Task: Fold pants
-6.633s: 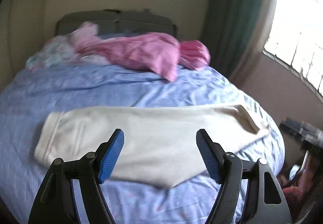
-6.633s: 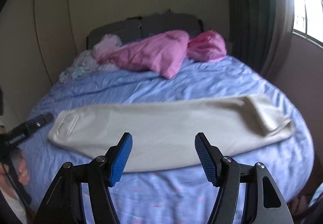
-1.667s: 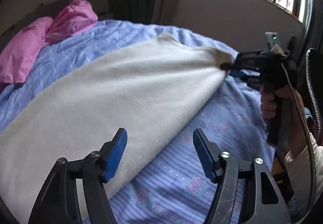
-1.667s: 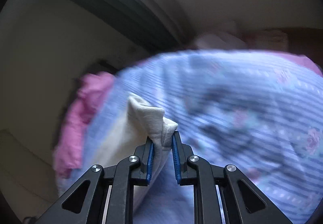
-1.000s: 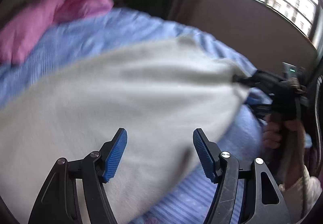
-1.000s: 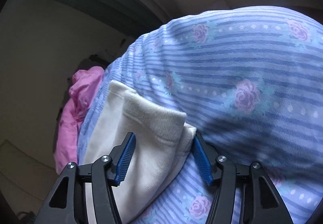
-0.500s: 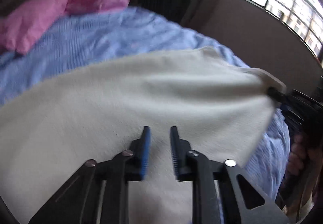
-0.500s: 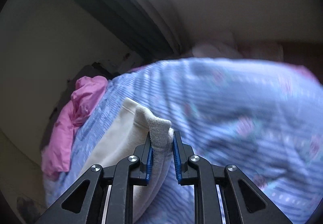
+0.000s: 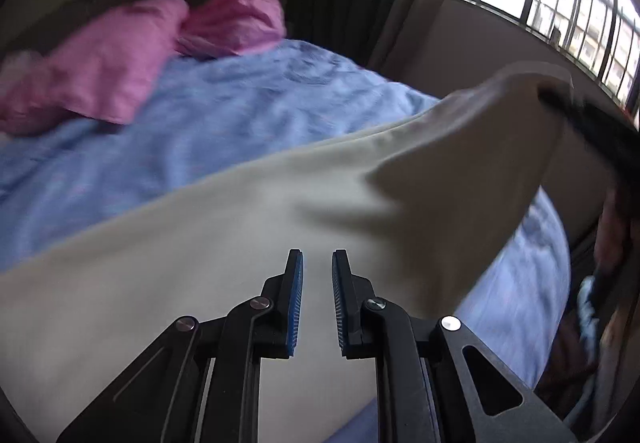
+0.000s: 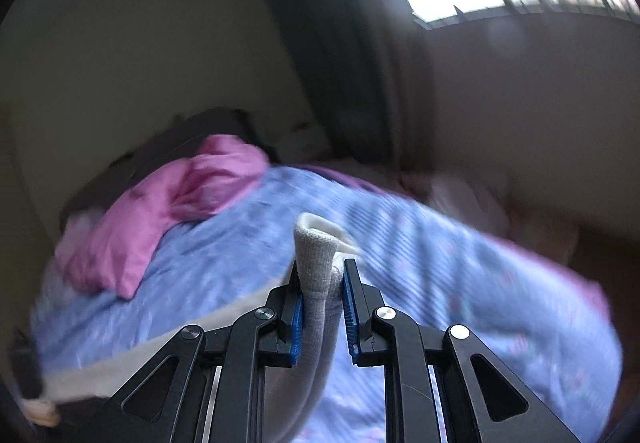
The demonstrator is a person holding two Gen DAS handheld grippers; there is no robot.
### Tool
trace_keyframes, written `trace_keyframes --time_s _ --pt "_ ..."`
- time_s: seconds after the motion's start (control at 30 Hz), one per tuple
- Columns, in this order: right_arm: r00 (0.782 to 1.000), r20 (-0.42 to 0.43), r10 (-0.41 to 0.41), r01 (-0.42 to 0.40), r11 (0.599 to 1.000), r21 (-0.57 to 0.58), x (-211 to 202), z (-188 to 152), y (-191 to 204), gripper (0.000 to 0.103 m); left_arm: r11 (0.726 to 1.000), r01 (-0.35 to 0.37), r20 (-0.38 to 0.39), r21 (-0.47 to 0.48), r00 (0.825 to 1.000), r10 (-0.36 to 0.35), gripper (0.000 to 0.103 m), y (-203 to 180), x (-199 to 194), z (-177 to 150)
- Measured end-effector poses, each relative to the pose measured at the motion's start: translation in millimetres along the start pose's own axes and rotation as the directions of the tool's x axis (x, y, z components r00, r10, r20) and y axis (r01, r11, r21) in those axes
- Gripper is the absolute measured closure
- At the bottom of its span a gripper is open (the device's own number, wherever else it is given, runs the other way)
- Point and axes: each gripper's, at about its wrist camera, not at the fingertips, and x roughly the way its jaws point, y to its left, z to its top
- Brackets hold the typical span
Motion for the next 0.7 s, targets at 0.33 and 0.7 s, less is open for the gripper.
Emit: trace_keyframes --time_s 0.33,0.7 --pt "0.983 -0.045 0.181 -0.176 0.826 -0.536 -31.1 -24.9 233.4 0.085 0.987 -0.066 -0.032 -0.147 0.998 0.062 0.087 128.9 -155.2 -75.8" --pt "0.912 -0.288 0.292 -0.391 0.405 -0.826 -71.0 -177.5 392.3 0.085 0.948 -0.157 -0.028 -0.278 0.987 0.155 0.087 202.6 -210.9 -168.2"
